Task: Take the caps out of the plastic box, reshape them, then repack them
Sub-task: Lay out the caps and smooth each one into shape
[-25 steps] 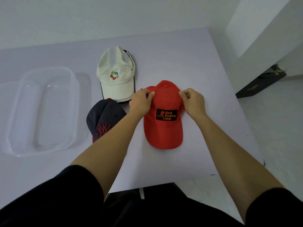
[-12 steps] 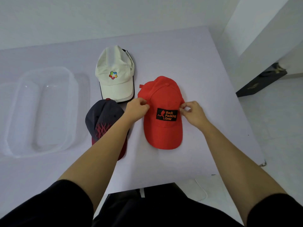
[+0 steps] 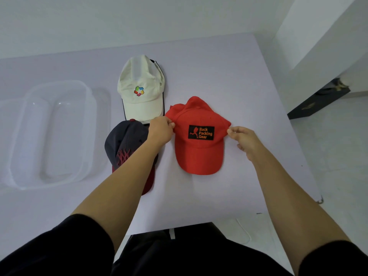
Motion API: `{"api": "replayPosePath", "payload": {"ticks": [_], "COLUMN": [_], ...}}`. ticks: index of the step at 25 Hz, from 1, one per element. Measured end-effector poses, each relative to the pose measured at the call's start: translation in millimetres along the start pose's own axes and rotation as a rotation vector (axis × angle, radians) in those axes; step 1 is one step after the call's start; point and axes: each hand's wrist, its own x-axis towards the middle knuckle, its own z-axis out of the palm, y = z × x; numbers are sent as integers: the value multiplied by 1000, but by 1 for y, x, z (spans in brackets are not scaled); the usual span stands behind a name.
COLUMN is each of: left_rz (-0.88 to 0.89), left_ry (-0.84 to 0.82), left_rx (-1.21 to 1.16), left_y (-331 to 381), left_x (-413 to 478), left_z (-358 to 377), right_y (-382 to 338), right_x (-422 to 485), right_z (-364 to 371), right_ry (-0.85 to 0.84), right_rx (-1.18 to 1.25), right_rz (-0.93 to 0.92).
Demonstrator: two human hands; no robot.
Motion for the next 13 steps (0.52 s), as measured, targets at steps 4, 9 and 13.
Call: {"api": "replayPosePath", "payload": {"ticks": [4, 9, 13], "left_rz": [35, 225, 244], "left_ry": [83, 206, -163], "left_rx": [60, -37, 45], "left_y": [0, -11, -39], "left_x": [-3, -53, -97], "left_z": [9, 18, 64], "right_y": [8, 40, 79], "right_x": [0, -25, -59], "right_z": [7, 10, 29], "right_ry": [65, 157, -175], "right_rx": [-137, -389, -613], "right_rz": [-140, -273, -354]}}
